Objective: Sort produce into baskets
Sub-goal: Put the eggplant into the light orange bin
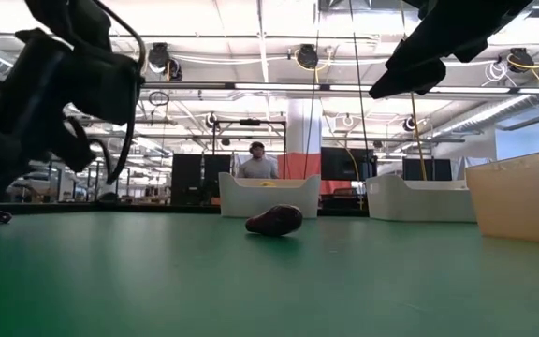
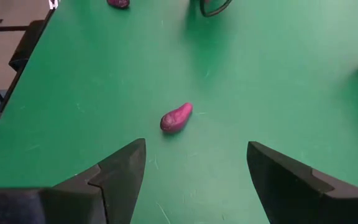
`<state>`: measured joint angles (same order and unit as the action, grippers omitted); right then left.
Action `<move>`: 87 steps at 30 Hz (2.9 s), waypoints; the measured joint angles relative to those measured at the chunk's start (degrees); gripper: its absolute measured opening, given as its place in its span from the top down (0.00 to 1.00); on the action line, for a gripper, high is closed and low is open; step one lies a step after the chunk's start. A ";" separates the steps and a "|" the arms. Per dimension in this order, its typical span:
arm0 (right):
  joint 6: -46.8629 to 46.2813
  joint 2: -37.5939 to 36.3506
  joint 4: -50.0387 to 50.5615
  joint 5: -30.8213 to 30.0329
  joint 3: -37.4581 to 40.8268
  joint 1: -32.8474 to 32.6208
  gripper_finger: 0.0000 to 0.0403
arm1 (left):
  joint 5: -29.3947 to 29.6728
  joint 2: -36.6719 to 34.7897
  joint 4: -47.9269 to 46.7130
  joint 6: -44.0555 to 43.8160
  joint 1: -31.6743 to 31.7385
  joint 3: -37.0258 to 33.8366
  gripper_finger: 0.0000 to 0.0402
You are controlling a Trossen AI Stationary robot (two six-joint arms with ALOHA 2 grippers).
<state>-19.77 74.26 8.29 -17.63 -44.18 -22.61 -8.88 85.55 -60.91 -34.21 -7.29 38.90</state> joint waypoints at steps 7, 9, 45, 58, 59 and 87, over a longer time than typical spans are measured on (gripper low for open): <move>0.04 0.00 0.02 -0.02 0.00 0.00 0.33 | -1.46 0.14 3.00 0.08 0.02 -1.67 0.48; 0.04 0.00 0.02 -0.02 0.00 0.00 0.33 | -1.49 0.14 2.98 0.11 0.04 -1.69 0.48; -0.06 0.02 0.17 -0.50 0.00 0.01 0.33 | -0.83 2.71 63.79 12.44 -2.74 9.22 0.81; -9.42 -3.84 8.95 -0.02 -0.07 0.00 0.33 | -1.42 26.12 100.60 18.40 -2.47 14.38 0.81; -10.42 -4.63 9.63 -0.02 -0.09 -0.01 0.33 | -1.64 28.11 100.54 18.66 -2.38 16.91 0.81; -16.45 -10.65 16.34 -18.70 -0.07 -7.37 0.33 | -1.61 48.01 90.87 29.09 0.59 52.39 0.81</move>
<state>-36.22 63.61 24.64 -36.33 -44.25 -29.98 -10.49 133.56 29.95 -5.13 -6.70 91.29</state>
